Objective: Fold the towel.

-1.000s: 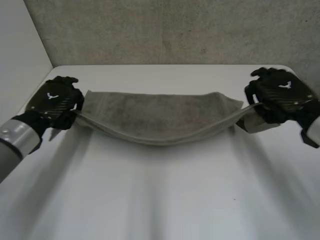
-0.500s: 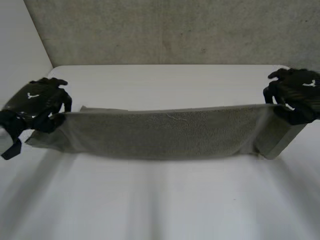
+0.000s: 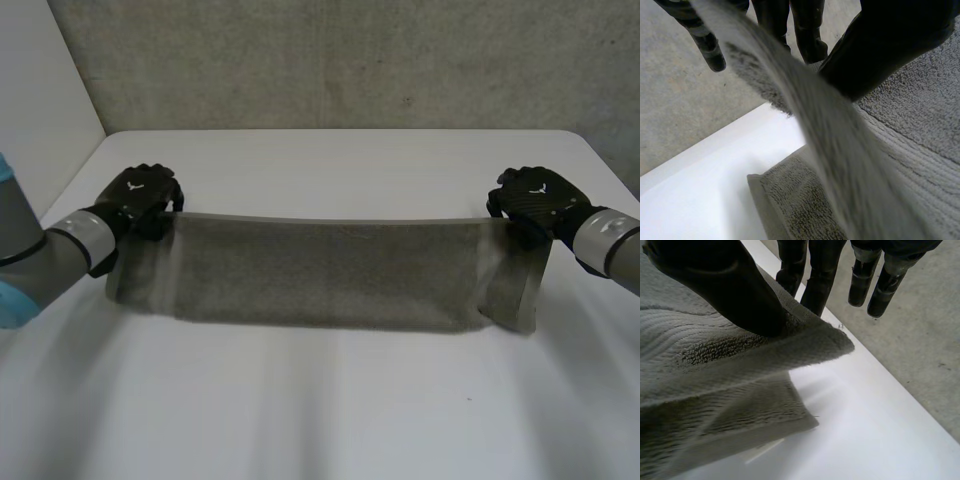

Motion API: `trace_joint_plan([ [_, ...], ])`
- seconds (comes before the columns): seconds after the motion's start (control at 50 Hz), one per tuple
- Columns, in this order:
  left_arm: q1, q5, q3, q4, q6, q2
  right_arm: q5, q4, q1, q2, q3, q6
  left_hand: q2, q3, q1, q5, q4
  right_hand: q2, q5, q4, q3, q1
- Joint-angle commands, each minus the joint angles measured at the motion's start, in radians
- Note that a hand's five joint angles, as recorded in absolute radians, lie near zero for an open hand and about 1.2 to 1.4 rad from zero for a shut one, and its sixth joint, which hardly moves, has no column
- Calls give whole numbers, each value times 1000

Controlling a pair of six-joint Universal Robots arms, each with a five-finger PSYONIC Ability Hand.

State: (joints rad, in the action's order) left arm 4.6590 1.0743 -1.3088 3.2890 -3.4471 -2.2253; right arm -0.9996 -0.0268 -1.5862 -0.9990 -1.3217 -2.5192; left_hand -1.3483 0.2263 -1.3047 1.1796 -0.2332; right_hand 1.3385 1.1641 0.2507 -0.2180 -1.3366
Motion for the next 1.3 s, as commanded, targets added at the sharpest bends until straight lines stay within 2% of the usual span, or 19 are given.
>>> trace_joint_plan([
  [0.02,-33,22,80,58,-29,-111,-71,136,-31,75,50,-18,-48,-52,-92,42,59,58,58,-76,43,-60],
  [0.22,-46,99,126,161,-92,-178,-85,197,-40,148,125,-61,-48,-52,-92,42,59,58,58,-76,43,-60],
  [0.54,-54,101,161,166,-92,-223,-117,194,-60,255,245,-59,-48,-52,-92,42,59,58,58,-76,43,-60],
  [0.58,-59,99,163,166,-92,-221,-120,199,-61,260,251,-59,28,-52,-16,-34,59,58,58,-76,43,-60],
  [0.6,-60,99,163,167,-92,-217,-125,199,-61,266,255,-59,519,-52,476,-525,59,-368,-369,-76,43,367],
  [0.62,-60,99,163,167,-92,-217,-125,199,-61,266,256,-59,524,-52,481,-530,59,-373,-373,-76,43,371],
  [0.64,-63,105,163,167,-92,-214,-134,199,-63,267,260,-59,905,-52,861,-911,59,-800,-800,-76,43,798],
  [0.66,-68,110,164,169,-92,-208,-149,199,-63,267,262,-59,1167,-52,1124,-1173,59,-1164,-1164,-76,43,1162],
  [0.84,-72,128,169,169,-90,-135,-174,238,-72,254,266,-61,1173,-52,1129,-1179,59,-1164,-1164,-76,43,1162],
  [0.88,-71,139,165,167,-89,-107,-177,299,-74,229,256,-62,1173,-52,1129,-1179,59,-1164,-1164,-76,43,1162],
  [1.0,-66,171,118,155,-83,-33,-189,335,-75,129,197,-66,1173,-52,1129,-1179,59,-1164,-1164,-76,43,1162],
  [1.04,-57,176,28,153,-83,48,-189,332,-75,24,98,-67,1173,-52,1129,-1179,59,-1164,-1164,-76,43,1162],
  [1.06,-57,176,28,153,-83,49,-189,332,-75,23,98,-67,1173,-52,1129,-1179,59,-1164,-1164,-76,43,1162],
  [1.08,-56,174,-22,152,-80,102,-189,326,-74,-40,29,-67,1173,-52,1129,-1179,59,-1164,-1164,-76,43,1162],
  [1.1,-53,171,-77,149,-80,158,-189,326,-74,-41,29,-67,1173,-52,1129,-1179,59,-1164,-1164,-76,43,1162],
  [1.14,-46,168,-142,146,-80,208,-188,291,-71,-162,-109,-82,1173,-52,1129,-1179,59,-1164,-1164,-76,43,1162],
  [1.16,-46,168,-142,146,-80,208,-188,291,-71,-162,-110,-82,1173,-52,1129,-1179,59,-1164,-1164,-76,43,1162],
  [1.2,-30,164,-264,146,-80,289,-177,223,-64,-243,-230,-111,1173,-52,1129,-1179,59,-1164,-1164,-76,43,1162],
  [1.3,-14,161,-410,146,-83,358,-165,159,-64,-299,-371,-122,1170,-52,1126,-1176,59,-1140,-1140,-76,43,1138],
])
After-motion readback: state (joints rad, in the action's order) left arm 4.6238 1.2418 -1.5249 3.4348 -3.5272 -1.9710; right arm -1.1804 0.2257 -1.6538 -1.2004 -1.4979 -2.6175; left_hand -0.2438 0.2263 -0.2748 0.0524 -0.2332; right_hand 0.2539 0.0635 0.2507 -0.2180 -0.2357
